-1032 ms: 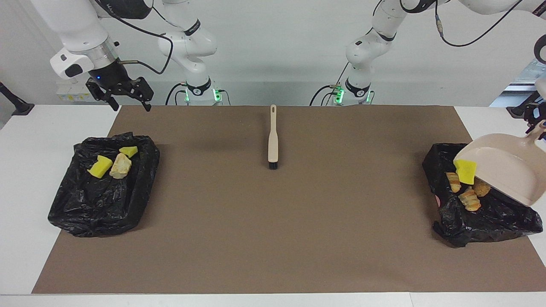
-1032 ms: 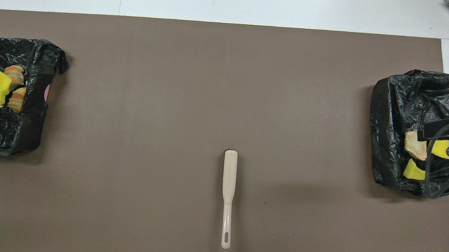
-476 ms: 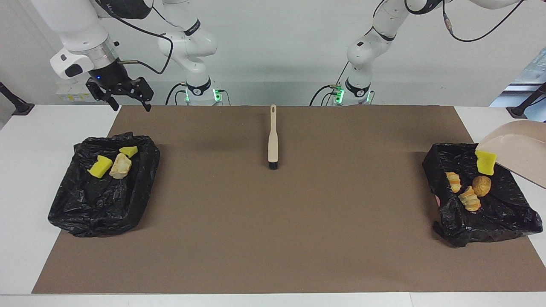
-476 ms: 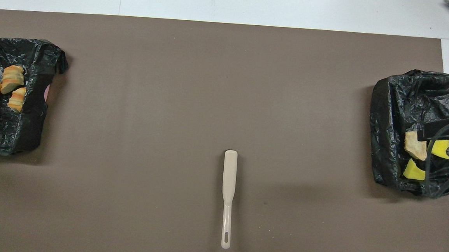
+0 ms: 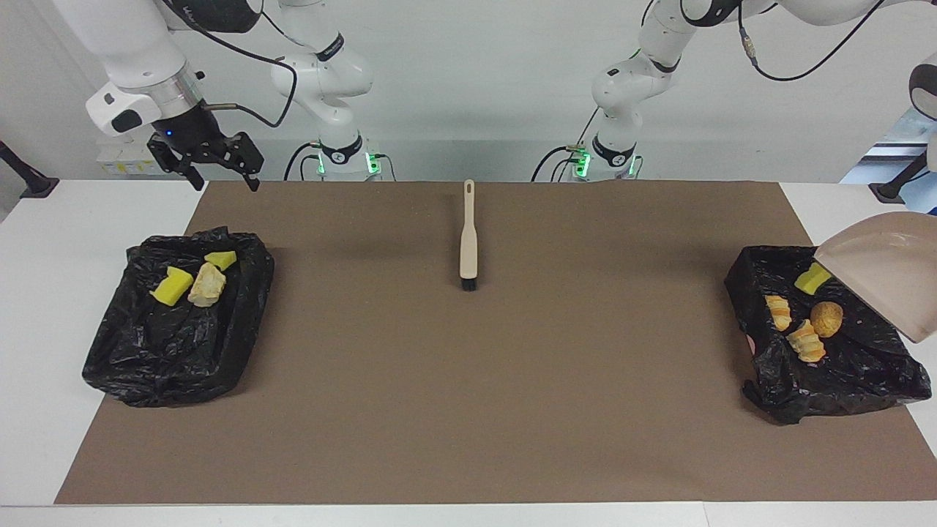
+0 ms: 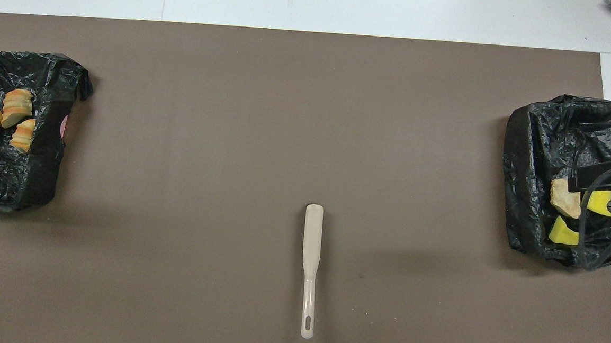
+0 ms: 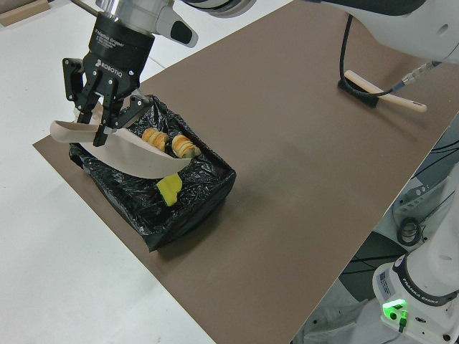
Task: Sweep and dump trash in bin
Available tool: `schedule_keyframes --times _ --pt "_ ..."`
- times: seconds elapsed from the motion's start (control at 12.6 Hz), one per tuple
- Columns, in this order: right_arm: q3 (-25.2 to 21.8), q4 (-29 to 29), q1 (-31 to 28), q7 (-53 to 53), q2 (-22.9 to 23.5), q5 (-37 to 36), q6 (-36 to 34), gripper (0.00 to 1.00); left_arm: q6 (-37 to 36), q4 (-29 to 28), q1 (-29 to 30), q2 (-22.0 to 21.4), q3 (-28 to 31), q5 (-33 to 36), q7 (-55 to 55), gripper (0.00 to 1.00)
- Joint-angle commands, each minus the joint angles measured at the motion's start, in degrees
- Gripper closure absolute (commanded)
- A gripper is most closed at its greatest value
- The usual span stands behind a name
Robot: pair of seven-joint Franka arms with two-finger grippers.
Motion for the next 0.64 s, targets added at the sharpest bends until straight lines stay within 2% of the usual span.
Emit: schedule_keyframes --times 0.0,0.24,0.56 --pt "0.14 0.32 -0.48 0.57 -0.27 0.84 -0.84 0.00 -1.12 0.86 -4.81 -0.20 0.50 -1.07 0.14 1.00" --pt "0.14 0.41 -0.48 0.57 -0.27 0.84 -0.84 0.00 -1.29 -3.34 -7.64 -0.82 0.50 -10.55 -0.83 1.00" --pt "0.14 0.32 -0.48 0.57 -0.27 0.84 -0.84 0.00 -1.03 -8.45 -12.21 -1.43 0.50 -18.29 -16.26 1.00"
